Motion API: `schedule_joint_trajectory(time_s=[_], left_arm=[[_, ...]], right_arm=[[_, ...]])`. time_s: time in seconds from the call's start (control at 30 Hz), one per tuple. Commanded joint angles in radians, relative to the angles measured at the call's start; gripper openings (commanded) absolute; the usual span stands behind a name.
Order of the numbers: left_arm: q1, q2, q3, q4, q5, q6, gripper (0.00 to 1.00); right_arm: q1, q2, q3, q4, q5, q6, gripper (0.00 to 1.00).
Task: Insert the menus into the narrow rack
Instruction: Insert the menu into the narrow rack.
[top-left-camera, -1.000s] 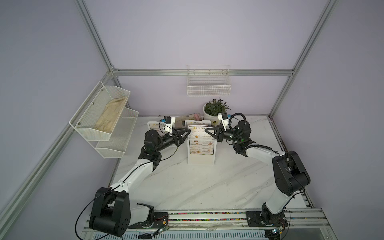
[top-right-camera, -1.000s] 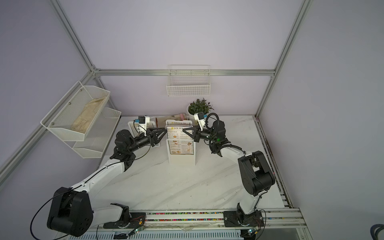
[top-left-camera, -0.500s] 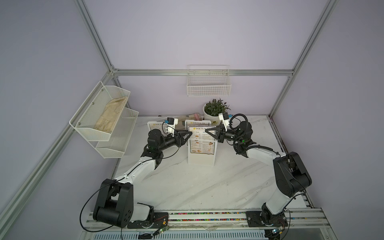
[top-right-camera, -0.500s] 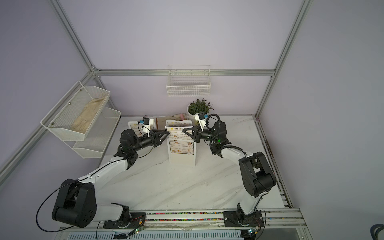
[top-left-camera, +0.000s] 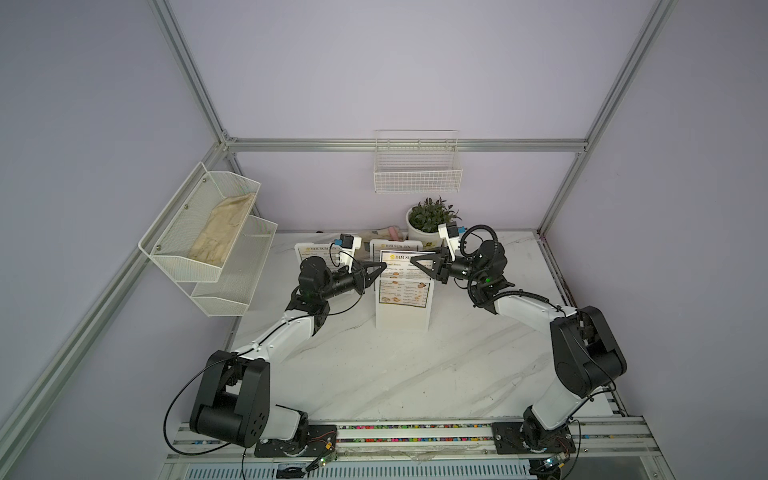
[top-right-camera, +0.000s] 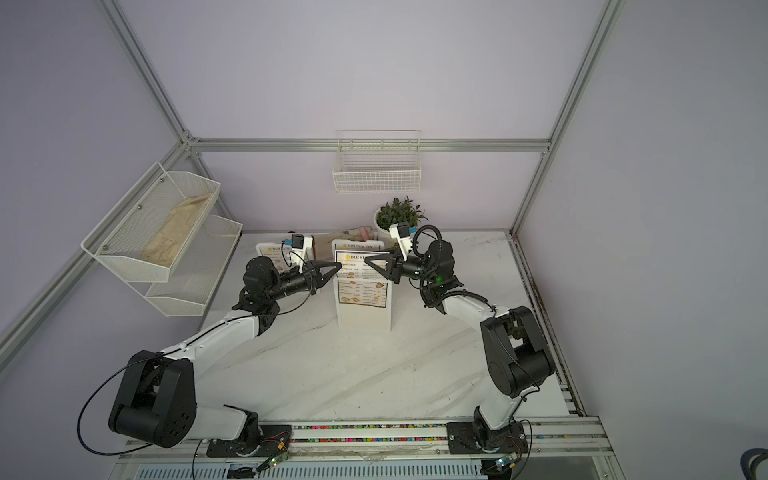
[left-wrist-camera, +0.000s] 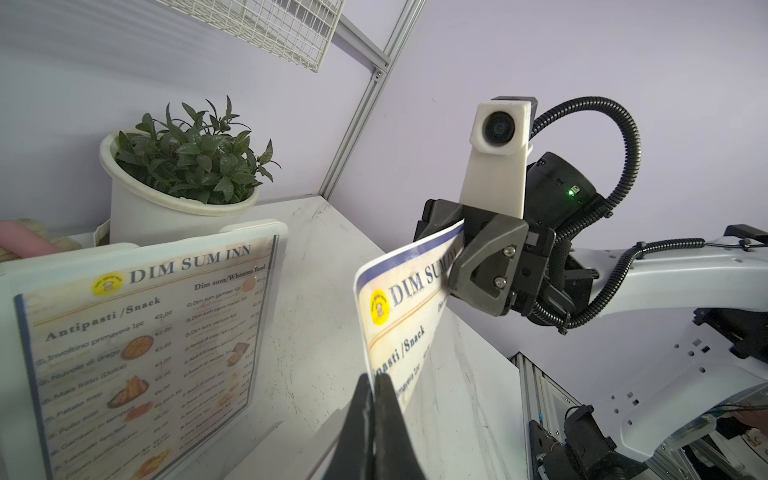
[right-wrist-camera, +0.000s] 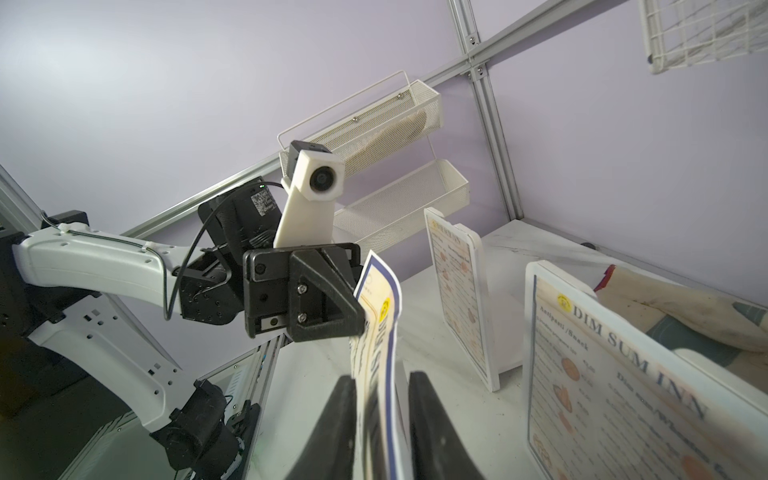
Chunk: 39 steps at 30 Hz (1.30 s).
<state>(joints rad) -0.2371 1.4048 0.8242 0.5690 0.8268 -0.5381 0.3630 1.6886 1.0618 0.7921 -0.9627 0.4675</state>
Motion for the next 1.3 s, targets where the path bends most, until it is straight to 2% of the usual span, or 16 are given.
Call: schedule_joint_trajectory(time_s=[0.0,0.07,0.13,0.17,0.27,0.3,0.4,0.5,0.6,0.7,0.83,0.93,1.1,1.2,1.27], left_arm=[[-0.006,-0.015,0.023,0.046,0.017,0.018,0.0],[-0.004,-0.018,0.017,0.046,0.01,0.022,0.0],[-0.004,-0.02,0.013,0.046,0.002,0.024,0.05],[-0.004,-0.023,0.011,0.045,-0.005,0.023,0.13],[-0.004,-0.041,0.007,0.019,-0.034,0.031,0.52],[-0.004,-0.055,0.006,0.001,-0.049,0.04,0.61],[-0.002,-0.117,-0.017,-0.073,-0.125,0.073,0.79],[-0.001,-0.211,-0.078,-0.118,-0.195,0.119,0.89],[-0.001,-0.324,-0.167,-0.155,-0.276,0.171,0.94],[-0.001,-0.435,-0.256,-0.213,-0.378,0.23,0.95],[0.0,-0.578,-0.385,-0.288,-0.578,0.277,0.95],[-0.001,-0.69,-0.476,-0.334,-0.72,0.292,0.95],[0.001,-0.843,-0.64,-0.23,-0.788,0.269,0.97],[0.001,-0.867,-0.714,-0.166,-0.867,0.243,0.98],[0.002,-0.855,-0.744,-0.125,-0.885,0.225,0.99]], right_arm=[[0.006,-0.026,0.044,-0.042,0.005,-0.029,0.2],[0.006,-0.021,0.043,-0.043,0.0,-0.029,0.12],[0.006,-0.019,0.031,-0.035,-0.004,-0.029,0.05],[0.006,-0.018,0.024,-0.029,-0.005,-0.029,0.03],[0.007,-0.015,0.007,-0.016,-0.006,-0.031,0.0],[0.005,-0.013,0.004,-0.017,-0.007,-0.033,0.0],[0.006,-0.012,-0.004,-0.015,-0.005,-0.038,0.0],[0.005,-0.013,-0.014,-0.012,0.001,-0.044,0.0],[0.005,-0.023,-0.033,-0.016,0.031,-0.058,0.0],[0.012,-0.043,-0.058,-0.032,0.1,-0.09,0.0],[0.032,-0.056,-0.054,-0.108,0.217,-0.171,0.0],[0.037,-0.049,-0.035,-0.13,0.254,-0.181,0.0],[0.051,-0.043,-0.022,-0.126,0.27,-0.185,0.0],[0.051,-0.042,-0.003,-0.147,0.23,-0.195,0.1],[0.051,-0.049,-0.006,-0.151,0.196,-0.207,0.14]])
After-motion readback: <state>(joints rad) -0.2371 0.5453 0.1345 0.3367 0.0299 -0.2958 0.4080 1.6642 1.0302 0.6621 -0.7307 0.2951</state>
